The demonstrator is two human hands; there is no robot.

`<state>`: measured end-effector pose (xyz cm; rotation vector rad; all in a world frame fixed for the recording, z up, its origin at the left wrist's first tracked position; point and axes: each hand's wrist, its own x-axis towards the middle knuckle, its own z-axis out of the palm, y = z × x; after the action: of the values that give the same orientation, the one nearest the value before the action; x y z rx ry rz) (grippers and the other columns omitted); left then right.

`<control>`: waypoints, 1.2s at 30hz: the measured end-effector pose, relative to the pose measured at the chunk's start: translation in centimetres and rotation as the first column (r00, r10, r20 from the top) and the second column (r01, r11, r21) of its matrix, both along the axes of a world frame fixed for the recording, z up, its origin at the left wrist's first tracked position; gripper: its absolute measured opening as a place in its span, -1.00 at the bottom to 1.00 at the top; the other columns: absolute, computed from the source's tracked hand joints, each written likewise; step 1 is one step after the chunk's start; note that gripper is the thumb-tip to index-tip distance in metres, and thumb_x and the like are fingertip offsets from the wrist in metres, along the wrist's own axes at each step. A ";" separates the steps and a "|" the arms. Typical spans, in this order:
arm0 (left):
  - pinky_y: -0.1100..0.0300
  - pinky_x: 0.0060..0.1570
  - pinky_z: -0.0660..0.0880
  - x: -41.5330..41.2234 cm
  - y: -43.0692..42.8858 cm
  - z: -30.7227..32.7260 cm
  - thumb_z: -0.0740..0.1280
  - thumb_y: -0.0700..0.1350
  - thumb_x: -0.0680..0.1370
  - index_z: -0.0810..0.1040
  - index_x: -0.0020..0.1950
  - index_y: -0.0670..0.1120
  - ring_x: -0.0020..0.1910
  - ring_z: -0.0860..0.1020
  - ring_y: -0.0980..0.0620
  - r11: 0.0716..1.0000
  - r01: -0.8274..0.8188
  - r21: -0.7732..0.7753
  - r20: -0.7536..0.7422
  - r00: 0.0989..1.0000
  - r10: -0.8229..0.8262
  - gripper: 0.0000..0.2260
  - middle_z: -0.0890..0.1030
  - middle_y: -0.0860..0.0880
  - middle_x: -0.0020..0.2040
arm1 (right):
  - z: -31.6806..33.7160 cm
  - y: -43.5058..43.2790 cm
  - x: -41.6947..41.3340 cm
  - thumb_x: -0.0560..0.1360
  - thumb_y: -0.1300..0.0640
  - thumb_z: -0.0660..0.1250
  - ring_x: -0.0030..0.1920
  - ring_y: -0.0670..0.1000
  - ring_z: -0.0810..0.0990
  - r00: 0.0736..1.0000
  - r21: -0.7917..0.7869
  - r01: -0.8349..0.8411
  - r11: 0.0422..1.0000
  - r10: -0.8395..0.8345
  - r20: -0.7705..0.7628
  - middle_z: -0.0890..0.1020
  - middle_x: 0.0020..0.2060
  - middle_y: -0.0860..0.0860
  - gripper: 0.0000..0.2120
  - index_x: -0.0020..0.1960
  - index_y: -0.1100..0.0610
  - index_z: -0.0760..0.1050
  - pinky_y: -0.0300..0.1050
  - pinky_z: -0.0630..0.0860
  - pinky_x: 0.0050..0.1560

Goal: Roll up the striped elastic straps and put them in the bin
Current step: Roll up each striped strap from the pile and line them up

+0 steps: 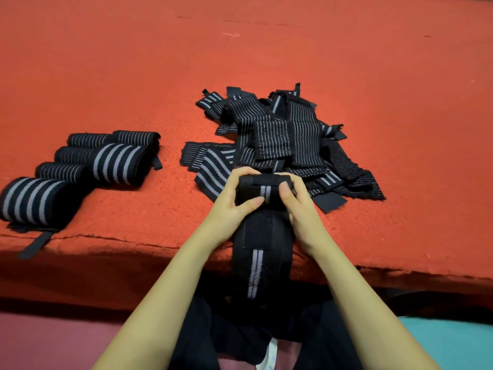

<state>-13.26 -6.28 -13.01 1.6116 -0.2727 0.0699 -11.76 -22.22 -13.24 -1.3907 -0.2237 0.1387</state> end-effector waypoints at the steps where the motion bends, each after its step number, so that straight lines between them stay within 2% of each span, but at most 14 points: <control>1: 0.18 0.26 0.40 0.0 0.0 -0.1 0.36 -0.21 0.46 0.38 0.20 0.08 0.15 0.49 0.15 1.000 0.001 0.002 0.019 1.000 -0.001 -0.63 0.51 0.17 0.13 | 0.0 -0.1 0.1 0.47 -0.12 0.34 0.14 0.03 0.56 1.000 0.008 0.009 1.000 -0.009 -0.003 0.60 0.08 0.08 -0.62 0.18 0.08 0.46 -0.01 0.49 0.22; 5: 0.15 0.19 0.41 -0.3 -0.2 0.2 0.37 -0.04 0.44 0.37 0.19 0.06 0.10 0.47 0.12 0.999 0.023 0.026 0.030 0.999 -0.024 -0.64 0.47 0.02 0.13 | 0.0 -0.4 0.0 0.47 0.08 0.29 -0.01 -0.06 0.59 1.000 0.071 0.004 0.997 -0.003 -0.025 0.56 0.00 0.09 -0.79 0.09 0.05 0.47 -0.21 0.52 0.01; 8: 0.11 0.22 0.44 -0.3 -0.3 0.5 0.33 0.15 0.46 0.38 0.22 0.04 0.11 0.52 0.12 0.999 0.005 -0.037 -0.079 0.997 -0.008 -0.60 0.54 0.04 0.09 | 0.0 -0.6 -0.3 0.42 0.04 0.35 -0.02 -0.05 0.58 0.999 0.050 0.018 0.999 -0.020 0.039 0.57 -0.04 0.04 -0.76 0.08 -0.03 0.48 -0.17 0.51 0.03; 10: -0.05 0.28 0.43 -0.2 -0.2 0.4 0.31 0.27 0.45 0.43 0.23 0.05 0.14 0.55 0.06 0.998 -0.025 -0.056 -0.135 0.991 0.017 -0.55 0.59 0.08 0.05 | 0.1 -0.5 -0.6 0.39 0.00 0.33 -0.01 -0.05 0.56 0.995 0.014 0.031 0.999 -0.032 0.098 0.58 -0.06 0.00 -0.73 0.09 -0.03 0.47 -0.16 0.49 0.07; 13: -0.06 0.32 0.39 0.2 -0.2 0.6 0.27 0.35 0.42 0.49 0.16 0.10 0.16 0.55 0.09 0.997 -0.037 0.075 -0.135 0.990 0.047 -0.55 0.61 0.13 0.08 | 0.3 -0.5 -1.1 0.39 0.00 0.32 -0.01 -0.06 0.54 0.987 -0.018 0.030 0.999 -0.027 0.160 0.56 -0.03 0.08 -0.70 0.11 0.01 0.44 -0.22 0.48 0.07; 15: 0.02 0.25 0.44 0.3 -0.4 0.8 0.31 0.33 0.39 0.52 0.07 0.09 0.09 0.56 0.14 0.996 -0.044 0.078 -0.163 0.985 0.057 -0.59 0.62 0.12 0.04 | 0.3 -0.6 -1.1 0.39 0.00 0.34 0.04 -0.04 0.55 0.987 -0.026 0.013 1.000 -0.009 0.160 0.56 0.03 0.11 -0.67 0.13 0.00 0.44 -0.20 0.49 0.09; 17: 0.12 0.13 0.48 0.2 -0.3 0.8 0.36 0.24 0.37 0.53 0.04 0.03 0.03 0.57 0.15 0.998 -0.057 -0.014 -0.173 0.983 0.054 -0.62 0.63 0.08 0.00 | 0.2 -0.6 -0.9 0.36 -0.03 0.38 0.06 -0.06 0.57 0.992 -0.025 0.000 1.000 0.003 0.122 0.55 0.10 0.10 -0.58 0.19 -0.01 0.42 -0.19 0.50 0.10; 19: 0.15 0.09 0.50 -0.1 0.0 0.6 0.42 0.09 0.40 0.50 0.11 -0.03 0.05 0.58 0.07 0.990 -0.067 -0.123 -0.183 0.982 0.043 -0.65 0.63 -0.05 0.06 | 0.1 -0.4 -0.7 0.31 -0.08 0.44 0.07 -0.09 0.60 0.999 0.001 -0.016 1.000 0.016 0.042 0.54 0.17 0.11 -0.42 0.26 0.04 0.37 -0.21 0.51 0.07; 21: 0.14 0.09 0.54 -0.4 0.2 0.6 0.43 -0.06 0.43 0.45 0.19 -0.06 0.08 0.59 0.01 0.987 -0.055 -0.151 -0.178 0.984 0.027 -0.63 0.61 -0.16 0.12 | 0.0 -0.3 -0.5 0.27 -0.12 0.49 0.12 -0.05 0.62 0.998 0.020 -0.048 0.999 0.049 -0.035 0.56 0.21 0.13 -0.30 0.30 0.09 0.34 -0.19 0.53 0.07; 25: 0.21 0.08 0.50 -0.5 -0.2 0.6 0.40 -0.09 0.41 0.39 0.27 -0.06 0.08 0.58 0.09 0.986 -0.080 -0.147 -0.163 0.985 0.056 -0.54 0.59 -0.11 0.14 | 0.1 0.0 -0.6 0.37 0.05 0.43 0.10 -0.11 0.62 0.998 -0.052 -0.057 0.997 0.055 -0.038 0.59 0.17 0.08 -0.39 0.35 0.10 0.29 -0.24 0.53 0.02; 27: 0.20 0.15 0.48 -0.5 -0.4 0.5 0.37 -0.06 0.42 0.33 0.34 -0.02 0.14 0.57 0.08 0.989 -0.069 -0.128 -0.171 0.984 0.047 -0.49 0.57 -0.10 0.20 | 0.0 0.1 -0.6 0.39 0.06 0.39 0.11 -0.15 0.60 0.998 -0.065 -0.055 0.996 0.054 -0.027 0.57 0.16 0.04 -0.44 0.33 0.05 0.27 -0.24 0.51 0.05; 31: 0.08 0.25 0.47 -0.8 -1.6 0.3 0.35 -0.09 0.45 0.23 0.42 0.07 0.22 0.56 0.00 0.971 -0.091 -0.221 -0.178 0.983 0.052 -0.43 0.54 -0.08 0.26 | 0.3 0.4 -0.8 0.46 -0.03 0.40 0.11 -0.27 0.56 0.996 -0.016 -0.081 0.997 0.080 -0.038 0.48 0.21 -0.05 -0.47 0.31 -0.07 0.19 -0.31 0.49 0.07; 34: 0.03 0.30 0.43 -0.9 -2.8 0.5 0.35 -0.13 0.45 0.18 0.46 0.07 0.24 0.55 -0.01 0.954 -0.130 -0.269 -0.147 0.985 0.092 -0.38 0.54 -0.03 0.25 | 0.3 0.4 -0.7 0.34 -0.29 0.42 0.23 -0.12 0.54 0.997 -0.003 -0.054 0.999 0.054 -0.057 0.49 0.27 -0.03 -0.34 0.31 -0.15 0.21 -0.17 0.51 0.18; 36: -0.02 0.34 0.40 -0.8 -3.0 0.5 0.38 -0.08 0.45 0.17 0.47 0.08 0.26 0.54 -0.03 0.954 -0.122 -0.275 -0.170 0.982 0.077 -0.35 0.54 -0.08 0.28 | 0.2 0.1 -0.7 0.41 -0.21 0.40 0.21 -0.07 0.57 0.996 0.028 -0.031 0.999 0.033 -0.078 0.51 0.25 0.01 -0.44 0.29 -0.11 0.24 -0.15 0.53 0.15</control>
<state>-14.06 -9.28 -12.49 1.3343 -0.0543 0.0567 -12.49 -22.08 -12.99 -1.3531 -0.1818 0.2154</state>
